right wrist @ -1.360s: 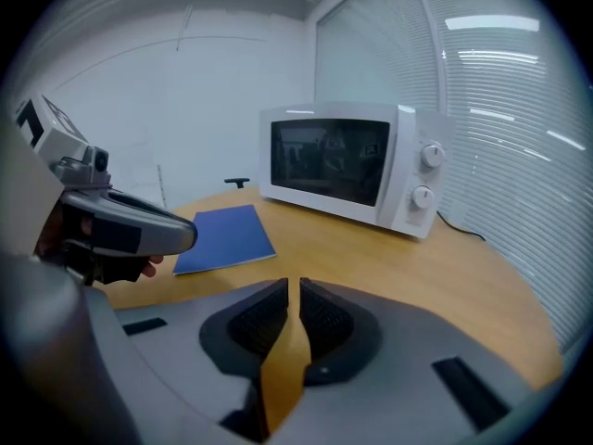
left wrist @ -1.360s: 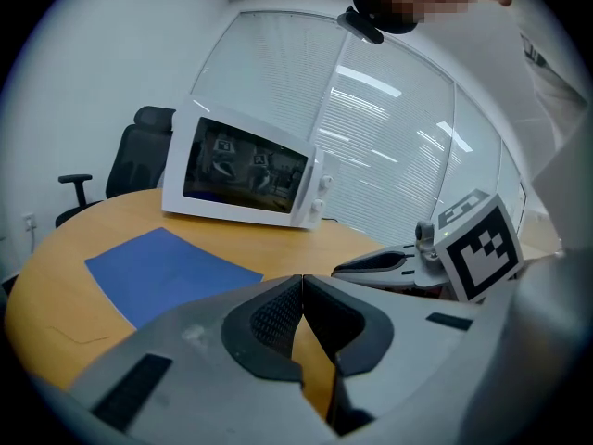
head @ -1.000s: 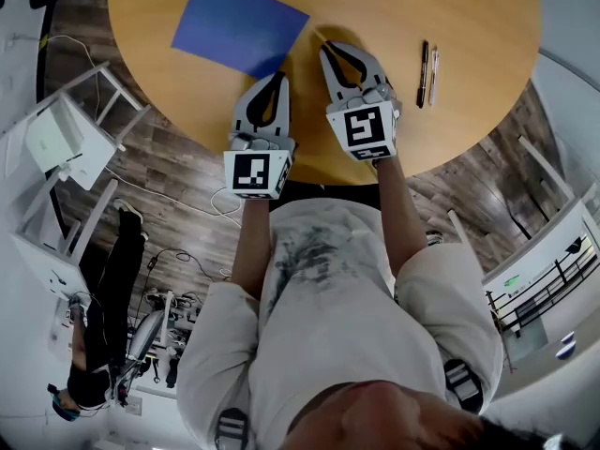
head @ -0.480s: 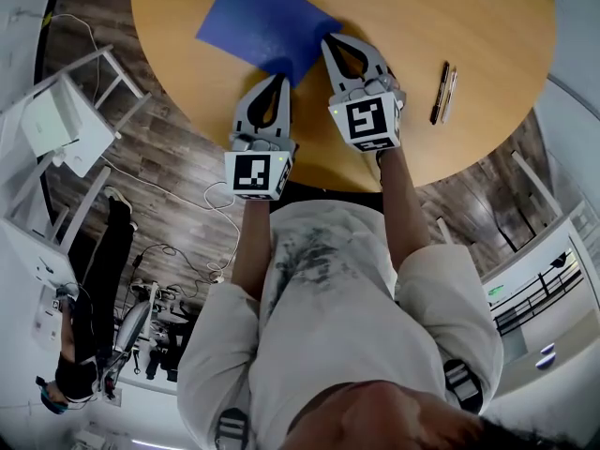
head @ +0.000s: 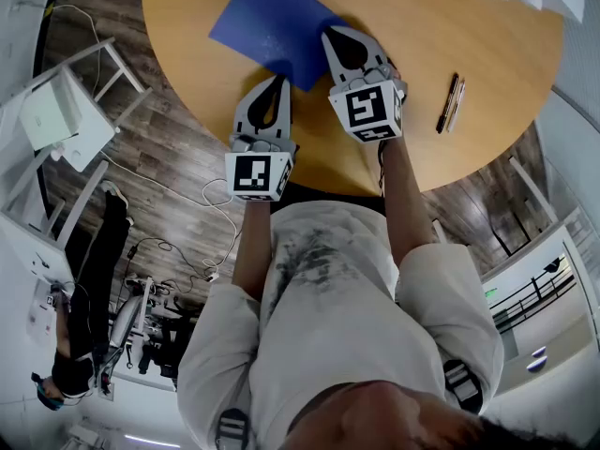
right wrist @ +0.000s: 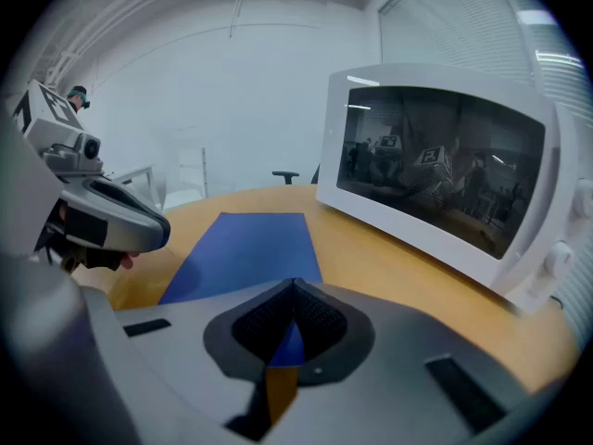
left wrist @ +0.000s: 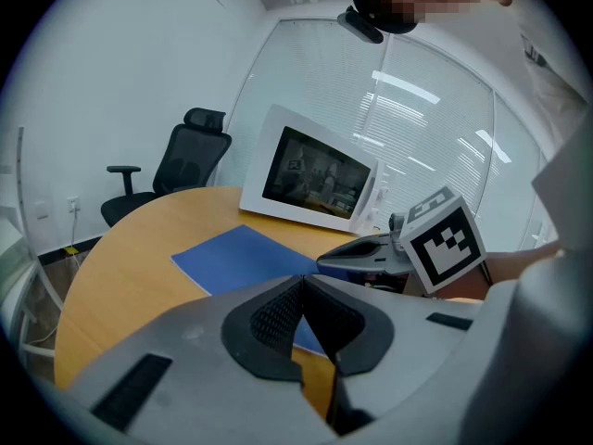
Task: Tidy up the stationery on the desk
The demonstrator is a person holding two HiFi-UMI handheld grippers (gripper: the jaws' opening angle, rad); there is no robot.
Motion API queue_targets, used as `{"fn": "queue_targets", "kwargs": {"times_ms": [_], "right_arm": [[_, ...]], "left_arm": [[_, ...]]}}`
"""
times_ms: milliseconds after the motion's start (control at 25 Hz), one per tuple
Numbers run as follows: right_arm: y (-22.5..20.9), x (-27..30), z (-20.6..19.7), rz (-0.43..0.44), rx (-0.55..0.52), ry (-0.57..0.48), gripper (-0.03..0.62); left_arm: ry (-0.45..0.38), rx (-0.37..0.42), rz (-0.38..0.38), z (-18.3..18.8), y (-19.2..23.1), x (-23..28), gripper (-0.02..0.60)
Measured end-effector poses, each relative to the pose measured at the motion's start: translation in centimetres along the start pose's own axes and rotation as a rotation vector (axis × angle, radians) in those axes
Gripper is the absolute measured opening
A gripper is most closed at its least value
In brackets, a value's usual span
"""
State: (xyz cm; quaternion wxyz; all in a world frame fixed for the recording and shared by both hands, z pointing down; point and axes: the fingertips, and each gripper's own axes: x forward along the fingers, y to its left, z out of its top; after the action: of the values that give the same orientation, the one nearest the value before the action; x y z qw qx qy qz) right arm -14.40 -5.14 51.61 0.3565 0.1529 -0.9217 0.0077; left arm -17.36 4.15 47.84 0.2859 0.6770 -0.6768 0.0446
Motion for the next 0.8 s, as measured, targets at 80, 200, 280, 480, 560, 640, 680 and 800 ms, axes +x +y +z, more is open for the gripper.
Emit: {"fn": "queue_targets", "kwargs": {"times_ms": [80, 200, 280, 480, 560, 640, 680, 800], "right_arm": [[0.1, 0.3, -0.5, 0.0, -0.006, 0.019, 0.063], [0.1, 0.5, -0.8, -0.011, -0.019, 0.04, 0.063], [0.2, 0.6, -0.9, -0.023, -0.023, 0.05, 0.063], [0.0, 0.3, -1.2, -0.043, 0.015, 0.065, 0.063], [-0.1, 0.1, -1.5, -0.046, 0.042, 0.07, 0.063], [-0.3, -0.2, -1.9, -0.053, 0.077, 0.079, 0.063], [-0.4, -0.4, -2.0, -0.058, 0.095, 0.084, 0.063], [-0.6, -1.1, -2.7, -0.076, 0.125, 0.097, 0.063]], "left_arm": [[0.002, -0.001, 0.002, 0.0, 0.3, 0.0, 0.009], [0.002, 0.001, 0.0, 0.0, 0.4, 0.1, 0.009], [0.004, 0.001, -0.001, 0.0, 0.3, 0.1, 0.009], [0.017, 0.012, -0.017, -0.1, -0.4, 0.6, 0.009], [0.027, 0.014, -0.022, -0.3, -0.7, 0.9, 0.009], [0.04, 0.02, -0.029, -0.6, -1.0, 1.1, 0.009], [0.047, 0.022, -0.033, -0.7, -1.2, 1.2, 0.009], [0.062, 0.029, -0.046, -1.0, -1.9, 1.6, 0.009]]}}
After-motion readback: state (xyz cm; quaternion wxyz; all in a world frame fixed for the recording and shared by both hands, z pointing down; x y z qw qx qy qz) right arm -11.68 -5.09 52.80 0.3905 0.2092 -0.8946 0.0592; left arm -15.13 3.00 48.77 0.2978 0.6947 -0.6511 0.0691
